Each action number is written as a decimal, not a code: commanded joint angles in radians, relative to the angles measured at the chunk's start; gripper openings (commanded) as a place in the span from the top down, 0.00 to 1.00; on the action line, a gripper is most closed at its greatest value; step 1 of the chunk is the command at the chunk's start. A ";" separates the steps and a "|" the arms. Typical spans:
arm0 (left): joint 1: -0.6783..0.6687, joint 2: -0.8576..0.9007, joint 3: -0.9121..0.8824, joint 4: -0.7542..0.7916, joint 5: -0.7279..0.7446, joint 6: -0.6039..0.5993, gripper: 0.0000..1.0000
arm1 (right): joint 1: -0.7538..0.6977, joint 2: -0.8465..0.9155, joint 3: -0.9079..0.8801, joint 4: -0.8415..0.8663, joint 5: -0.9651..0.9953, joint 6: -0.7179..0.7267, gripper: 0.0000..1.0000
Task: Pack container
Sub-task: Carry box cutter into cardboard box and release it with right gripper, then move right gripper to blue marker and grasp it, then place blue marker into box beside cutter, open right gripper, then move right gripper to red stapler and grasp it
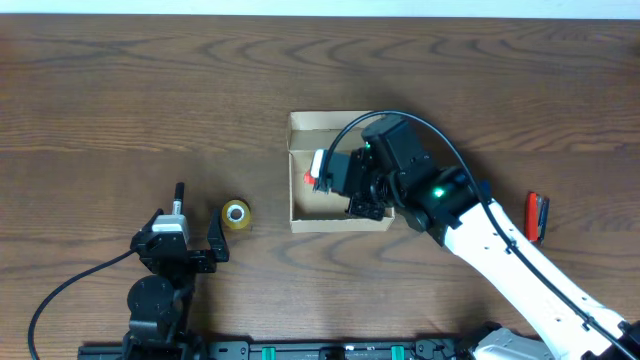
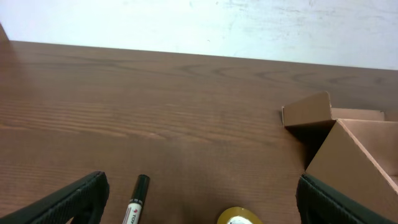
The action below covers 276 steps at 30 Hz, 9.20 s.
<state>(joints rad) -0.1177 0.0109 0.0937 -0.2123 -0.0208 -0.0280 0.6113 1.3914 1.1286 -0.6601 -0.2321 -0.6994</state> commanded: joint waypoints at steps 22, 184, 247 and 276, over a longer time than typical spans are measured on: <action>0.006 -0.007 -0.026 -0.012 0.014 0.006 0.05 | -0.036 0.412 0.005 0.058 -0.012 -0.114 0.99; 0.006 -0.007 -0.027 -0.012 0.014 0.006 0.05 | -0.054 0.644 0.375 -0.372 0.100 -0.375 0.99; 0.006 -0.007 -0.027 -0.012 0.014 0.006 0.05 | -1.070 0.084 0.010 -0.398 0.363 0.786 0.09; 0.006 -0.007 -0.027 -0.012 0.014 0.006 0.05 | -1.141 0.441 -0.037 -0.074 0.355 0.743 0.01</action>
<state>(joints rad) -0.1177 0.0109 0.0937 -0.2123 -0.0208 -0.0280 -0.5255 1.7958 1.1015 -0.7391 0.1207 0.0559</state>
